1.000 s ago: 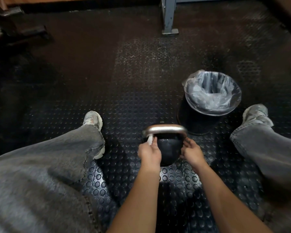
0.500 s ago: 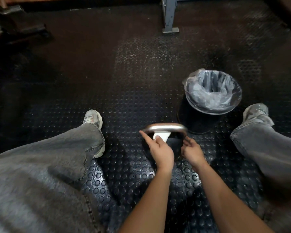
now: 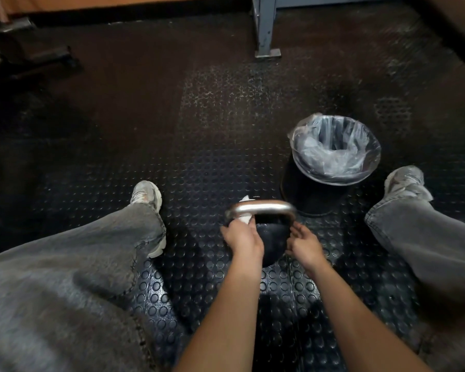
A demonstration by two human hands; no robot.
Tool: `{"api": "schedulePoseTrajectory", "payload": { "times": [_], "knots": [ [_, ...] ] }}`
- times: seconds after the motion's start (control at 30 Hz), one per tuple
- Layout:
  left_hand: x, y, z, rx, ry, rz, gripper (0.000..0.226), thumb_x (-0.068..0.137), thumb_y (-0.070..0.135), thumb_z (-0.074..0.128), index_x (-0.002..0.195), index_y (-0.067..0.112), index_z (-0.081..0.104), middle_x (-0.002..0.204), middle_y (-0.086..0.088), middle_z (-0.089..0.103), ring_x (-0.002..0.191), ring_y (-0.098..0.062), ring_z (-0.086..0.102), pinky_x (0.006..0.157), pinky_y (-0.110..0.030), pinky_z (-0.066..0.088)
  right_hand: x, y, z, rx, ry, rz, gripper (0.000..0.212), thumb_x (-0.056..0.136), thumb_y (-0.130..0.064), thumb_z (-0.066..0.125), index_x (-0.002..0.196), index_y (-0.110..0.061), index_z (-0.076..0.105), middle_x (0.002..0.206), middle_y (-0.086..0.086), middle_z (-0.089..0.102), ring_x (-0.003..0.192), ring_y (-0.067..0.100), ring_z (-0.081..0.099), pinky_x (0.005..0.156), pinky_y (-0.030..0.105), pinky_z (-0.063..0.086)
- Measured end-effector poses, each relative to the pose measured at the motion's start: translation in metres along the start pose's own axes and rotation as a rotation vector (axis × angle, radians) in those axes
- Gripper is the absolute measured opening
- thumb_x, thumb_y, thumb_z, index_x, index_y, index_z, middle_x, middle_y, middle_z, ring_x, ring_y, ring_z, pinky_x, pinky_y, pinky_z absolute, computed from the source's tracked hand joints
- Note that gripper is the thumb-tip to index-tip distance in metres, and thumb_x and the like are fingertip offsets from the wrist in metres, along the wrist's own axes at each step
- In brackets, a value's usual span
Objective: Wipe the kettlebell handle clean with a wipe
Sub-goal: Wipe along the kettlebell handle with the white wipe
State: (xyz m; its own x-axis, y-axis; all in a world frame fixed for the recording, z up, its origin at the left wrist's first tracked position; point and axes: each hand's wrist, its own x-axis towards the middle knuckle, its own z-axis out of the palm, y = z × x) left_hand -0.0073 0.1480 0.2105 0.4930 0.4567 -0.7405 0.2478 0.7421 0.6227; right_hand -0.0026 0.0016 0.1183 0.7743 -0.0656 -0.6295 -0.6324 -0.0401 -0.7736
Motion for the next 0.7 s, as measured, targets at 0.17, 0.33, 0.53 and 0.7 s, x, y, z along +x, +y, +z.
{"api": "schedulePoseTrajectory", "payload": {
  "times": [0.17, 0.33, 0.53, 0.7],
  "knots": [
    [-0.028, -0.037, -0.007, 0.415, -0.07, 0.288, 0.066, 0.108, 0.024, 0.036, 0.157, 0.044, -0.002, 0.106, -0.016, 0.068, 0.077, -0.022, 0.06, 0.08, -0.04, 0.049, -0.001, -0.001, 0.001, -0.011, 0.016, -0.009, 0.073, 0.084, 0.011, 0.051, 0.152, -0.011, 0.036, 0.154, 0.008, 0.044, 0.138, 0.026, 0.046, 0.112, 0.048, 0.043],
    [-0.003, -0.018, 0.005, -0.118, 0.039, 0.111, 0.063, 0.105, 0.003, 0.036, 0.159, 0.026, 0.013, 0.144, -0.013, 0.046, 0.123, -0.031, 0.055, 0.107, -0.048, 0.046, -0.001, 0.0, 0.001, -0.014, 0.004, -0.002, 0.07, 0.087, 0.006, 0.053, 0.152, -0.014, 0.037, 0.154, 0.004, 0.046, 0.131, 0.025, 0.053, 0.105, 0.05, 0.05],
    [0.016, -0.008, -0.028, 0.231, 0.009, -0.041, 0.044, 0.099, 0.038, 0.058, 0.091, -0.004, 0.067, 0.1, -0.024, 0.071, 0.095, -0.037, 0.067, 0.079, -0.033, 0.051, -0.001, -0.001, 0.001, 0.008, -0.001, 0.017, 0.07, 0.088, 0.008, 0.052, 0.153, -0.014, 0.037, 0.155, 0.004, 0.044, 0.13, 0.026, 0.053, 0.099, 0.05, 0.053],
    [0.005, 0.002, 0.0, -0.167, 0.069, -0.081, 0.025, 0.105, 0.01, 0.041, 0.122, -0.003, 0.053, 0.131, -0.024, 0.059, 0.112, -0.034, 0.061, 0.098, -0.039, 0.052, -0.003, -0.004, 0.002, 0.003, 0.02, 0.017, 0.067, 0.09, 0.008, 0.051, 0.153, -0.011, 0.036, 0.154, 0.002, 0.044, 0.128, 0.025, 0.054, 0.102, 0.052, 0.051]
  ]
}}
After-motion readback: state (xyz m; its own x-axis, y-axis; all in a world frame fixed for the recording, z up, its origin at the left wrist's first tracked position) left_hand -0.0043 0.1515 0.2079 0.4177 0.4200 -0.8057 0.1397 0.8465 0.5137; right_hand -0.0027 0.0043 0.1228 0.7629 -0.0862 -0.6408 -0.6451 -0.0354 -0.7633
